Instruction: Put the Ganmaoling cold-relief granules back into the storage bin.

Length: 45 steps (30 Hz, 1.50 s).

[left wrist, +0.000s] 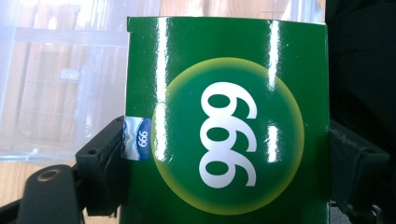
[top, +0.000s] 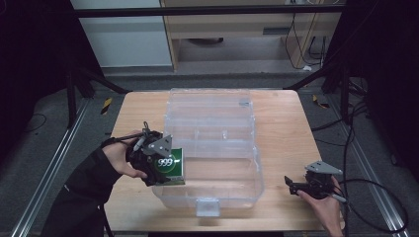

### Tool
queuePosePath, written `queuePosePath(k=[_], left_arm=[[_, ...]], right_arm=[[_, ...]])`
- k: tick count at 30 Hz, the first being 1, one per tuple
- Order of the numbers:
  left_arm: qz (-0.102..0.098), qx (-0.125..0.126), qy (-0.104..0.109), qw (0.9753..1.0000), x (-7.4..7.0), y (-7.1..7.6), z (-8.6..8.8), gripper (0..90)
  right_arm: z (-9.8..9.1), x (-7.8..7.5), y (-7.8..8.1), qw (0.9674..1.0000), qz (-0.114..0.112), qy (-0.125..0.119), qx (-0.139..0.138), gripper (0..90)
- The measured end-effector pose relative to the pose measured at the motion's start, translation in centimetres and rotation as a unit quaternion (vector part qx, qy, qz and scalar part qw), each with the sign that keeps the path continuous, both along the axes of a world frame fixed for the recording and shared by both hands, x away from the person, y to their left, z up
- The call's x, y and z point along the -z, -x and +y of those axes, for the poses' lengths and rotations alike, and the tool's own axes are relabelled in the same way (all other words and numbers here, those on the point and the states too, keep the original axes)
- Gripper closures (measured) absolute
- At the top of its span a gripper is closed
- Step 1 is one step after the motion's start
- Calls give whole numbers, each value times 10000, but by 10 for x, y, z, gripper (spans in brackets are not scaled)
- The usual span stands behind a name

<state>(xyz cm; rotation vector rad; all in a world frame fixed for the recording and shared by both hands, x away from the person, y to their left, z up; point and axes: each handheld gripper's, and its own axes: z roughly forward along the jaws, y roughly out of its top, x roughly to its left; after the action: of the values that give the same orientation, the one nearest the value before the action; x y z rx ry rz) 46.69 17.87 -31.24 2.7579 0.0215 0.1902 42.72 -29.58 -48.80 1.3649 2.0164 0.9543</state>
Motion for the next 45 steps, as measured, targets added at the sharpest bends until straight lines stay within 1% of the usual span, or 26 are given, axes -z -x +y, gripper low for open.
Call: queuePosePath(k=[3, 11, 17, 18, 21, 25, 26, 31, 33, 34, 36, 37, 38, 40, 41, 45], left_arm=[[-32, 32, -31, 10000, 4, -2, -3, 147], [40, 71, 9, 10000, 13, -4, -6, 147], [81, 85, -38, 9999, 21, -4, -7, 148], [131, 76, -37, 9999, 24, -4, -7, 148], [160, 89, -41, 9998, 27, -4, -8, 148], [211, 77, -38, 9997, 35, -5, -8, 148], [231, 81, -71, 9997, 39, -6, -8, 148], [260, 79, -102, 9996, 46, -7, -8, 148], [282, 65, -68, 9996, 51, -7, -6, 148], [282, 65, -68, 9996, 51, -7, -6, 148], [289, 63, -74, 9995, 55, -8, -5, 148], [309, 4, -113, 9995, 56, -7, -4, 148], [320, 58, -76, 9994, 58, -8, -4, 148], [329, 52, -44, 9994, 62, -8, -4, 148], [327, 72, -80, 9994, 63, -9, -4, 148], [332, 93, -97, 9994, 69, -10, -4, 147]], right_arm=[[0, 0, 0, 10000, -8, 9, -4, 26], [0, 1, 0, 10000, -2, 33, -24, 26], [1, 1, 0, 10000, 17, 22, -21, 26], [1, 1, 0, 10000, 14, 42, -29, 26], [2, 1, 0, 10000, 51, 7, -22, 26], [2, 2, 0, 10000, 54, 37, -34, 26], [2, 2, -1, 10000, 44, 48, -39, 26], [1, 2, -1, 10000, 42, 42, -38, 26], [1, 2, -1, 10000, 37, 57, -44, 26], [1, 2, -1, 10000, 37, 57, -44, 26], [2, 2, -1, 10000, 52, 59, -50, 26], [2, 2, -1, 10000, 57, 58, -47, 26], [2, 2, -1, 10000, 57, 52, -47, 26], [2, 2, -1, 10000, 58, 53, -45, 26], [2, 2, -1, 9999, 68, 69, -43, 26], [2, 2, -1, 9999, 74, 75, -52, 25]])
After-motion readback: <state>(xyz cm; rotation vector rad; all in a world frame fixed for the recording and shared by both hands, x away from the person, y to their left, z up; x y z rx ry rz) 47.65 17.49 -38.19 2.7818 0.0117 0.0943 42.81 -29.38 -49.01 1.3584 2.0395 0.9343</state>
